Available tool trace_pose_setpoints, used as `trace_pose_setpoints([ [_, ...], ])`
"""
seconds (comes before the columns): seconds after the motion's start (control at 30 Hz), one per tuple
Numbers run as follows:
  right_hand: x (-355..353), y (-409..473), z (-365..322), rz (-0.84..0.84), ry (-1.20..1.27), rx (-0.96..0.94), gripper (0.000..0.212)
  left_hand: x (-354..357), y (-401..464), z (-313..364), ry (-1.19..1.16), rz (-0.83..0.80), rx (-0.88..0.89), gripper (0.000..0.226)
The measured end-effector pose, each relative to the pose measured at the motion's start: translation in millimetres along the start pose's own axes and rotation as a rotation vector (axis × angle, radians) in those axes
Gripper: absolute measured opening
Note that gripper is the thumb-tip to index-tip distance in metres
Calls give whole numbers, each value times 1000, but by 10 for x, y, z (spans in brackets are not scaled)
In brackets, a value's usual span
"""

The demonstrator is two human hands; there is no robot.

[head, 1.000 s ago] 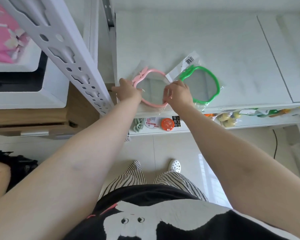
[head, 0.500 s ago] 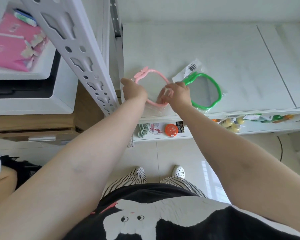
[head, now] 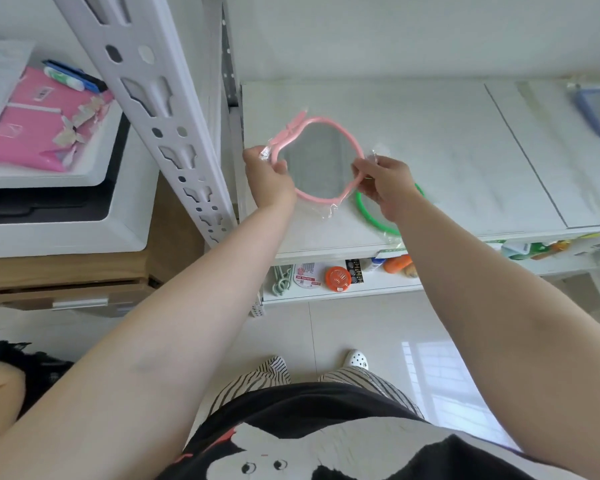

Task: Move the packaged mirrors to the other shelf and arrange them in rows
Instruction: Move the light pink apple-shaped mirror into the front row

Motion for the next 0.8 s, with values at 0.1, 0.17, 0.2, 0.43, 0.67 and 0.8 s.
trace_pose_setpoints([
  [0.1, -307, -163, 80, -28, 87, 60, 9, 249, -34, -25, 9, -107, 19, 35],
  [0.17, -535, -275, 165, -12, 134, 85, 8, 459, -71, 30, 15, -175, 32, 41],
  [0.2, -659, -331, 210, 14, 164, 89, 9, 570, -113, 70, 21, -203, 33, 46],
  [0.43, -1758, -758, 493, 262, 371, 81, 6, 1395, -824, 111, 4, -370, -314, 59],
  [0.67, -2723, -1335, 726, 373, 414, 73, 4, 2199, -1778, 78, -100, -665, -466, 23],
  [0.8, -3450, -1725, 985, 467, 408, 108, 14, 2605, -2513, 95, 29, -781, -411, 25],
])
Point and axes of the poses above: each hand's wrist, its own y-axis towards the middle knuckle, its own x-axis out of the palm, z = x × y, the point moved 9 cm from there along y, towards the middle knuckle, and after that the axes turned 2 degrees about y, right-handed, at the moved point
